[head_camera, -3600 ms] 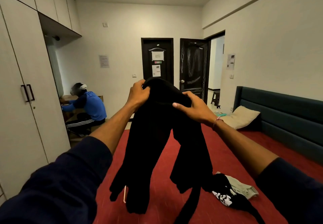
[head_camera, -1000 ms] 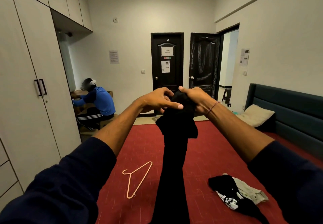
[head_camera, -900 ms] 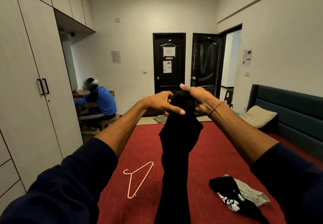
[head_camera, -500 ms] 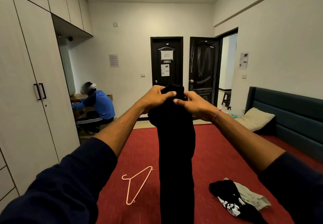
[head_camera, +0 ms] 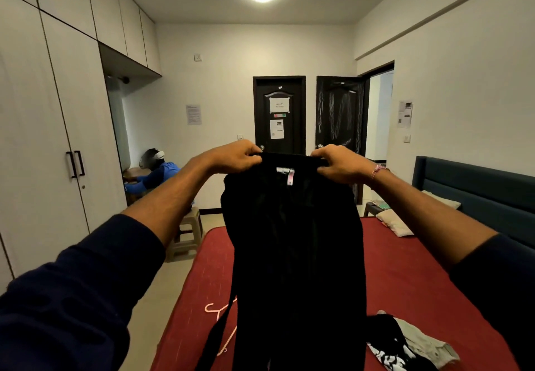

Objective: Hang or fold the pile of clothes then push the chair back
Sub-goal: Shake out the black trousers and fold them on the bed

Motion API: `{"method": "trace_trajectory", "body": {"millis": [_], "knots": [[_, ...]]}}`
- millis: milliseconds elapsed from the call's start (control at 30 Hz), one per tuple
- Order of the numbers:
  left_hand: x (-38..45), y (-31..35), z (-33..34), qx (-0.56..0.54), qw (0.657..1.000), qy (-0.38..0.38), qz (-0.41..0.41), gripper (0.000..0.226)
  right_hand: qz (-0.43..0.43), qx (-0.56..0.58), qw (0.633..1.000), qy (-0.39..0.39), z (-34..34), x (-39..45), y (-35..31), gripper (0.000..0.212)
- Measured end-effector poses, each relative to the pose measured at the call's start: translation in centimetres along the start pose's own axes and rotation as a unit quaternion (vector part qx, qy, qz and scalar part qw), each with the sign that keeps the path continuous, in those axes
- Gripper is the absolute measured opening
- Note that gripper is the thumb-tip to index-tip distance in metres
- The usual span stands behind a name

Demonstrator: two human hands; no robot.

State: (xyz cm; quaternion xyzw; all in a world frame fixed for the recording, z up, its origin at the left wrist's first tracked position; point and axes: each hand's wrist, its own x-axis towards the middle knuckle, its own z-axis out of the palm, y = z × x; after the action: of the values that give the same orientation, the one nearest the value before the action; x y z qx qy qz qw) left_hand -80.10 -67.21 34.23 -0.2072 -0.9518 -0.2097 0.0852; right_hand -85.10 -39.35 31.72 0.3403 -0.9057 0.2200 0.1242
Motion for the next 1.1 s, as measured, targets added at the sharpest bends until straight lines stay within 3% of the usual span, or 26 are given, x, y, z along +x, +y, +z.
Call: {"method": "trace_trajectory", "body": {"millis": [133, 267, 467, 567, 667, 800, 900, 1033, 1067, 1100], "knots": [[-0.6, -0.9, -0.9, 0.146, 0.989, 0.002, 0.001, 0.012, 0.031, -0.077, 0.997, 0.007, 0.1, -0.1, 2.3, 0.025], [-1.9, -2.7, -1.7, 0.154, 0.988, 0.007, -0.015, 0.033, 0.035, -0.098, 0.994, 0.04, -1.1, -0.5, 3.8, 0.035], [-3.1, -3.0, -1.4, 0.259, 0.959, 0.022, 0.112, 0.028, -0.096, -0.122, 0.985, 0.07, -3.5, -0.6, 4.0, 0.019], [-3.4, -3.7, -1.6, 0.313, 0.946, -0.04, 0.078, 0.031, -0.135, -0.121, 0.983, 0.029, -4.6, -0.6, 3.5, 0.028], [-4.0, -4.8, -2.9, 0.218, 0.972, -0.088, 0.028, 0.048, -0.183, -0.195, 0.963, -0.023, -4.9, -0.3, 2.9, 0.02], [-5.1, -4.6, -3.6, 0.111, 0.989, -0.092, 0.019, 0.022, -0.199, -0.22, 0.954, -0.05, -4.7, -0.3, 2.8, 0.014], [-5.6, -4.6, -3.3, 0.051, 0.994, -0.09, 0.025, 0.04, -0.179, -0.185, 0.966, -0.027, -5.1, -1.1, 2.8, 0.042], [-6.2, -5.0, -3.1, 0.025, 0.993, -0.077, 0.091, 0.008, -0.213, -0.181, 0.96, -0.002, -5.2, -1.8, 3.1, 0.064], [-6.4, -5.1, -3.2, 0.006, 0.994, -0.057, 0.092, 0.011, -0.215, -0.166, 0.962, 0.014, -5.0, -1.8, 3.4, 0.068], [-6.4, -5.3, -3.4, -0.018, 0.995, -0.031, 0.091, 0.03, -0.209, -0.144, 0.967, 0.031, -4.9, -1.8, 3.7, 0.072]]}}
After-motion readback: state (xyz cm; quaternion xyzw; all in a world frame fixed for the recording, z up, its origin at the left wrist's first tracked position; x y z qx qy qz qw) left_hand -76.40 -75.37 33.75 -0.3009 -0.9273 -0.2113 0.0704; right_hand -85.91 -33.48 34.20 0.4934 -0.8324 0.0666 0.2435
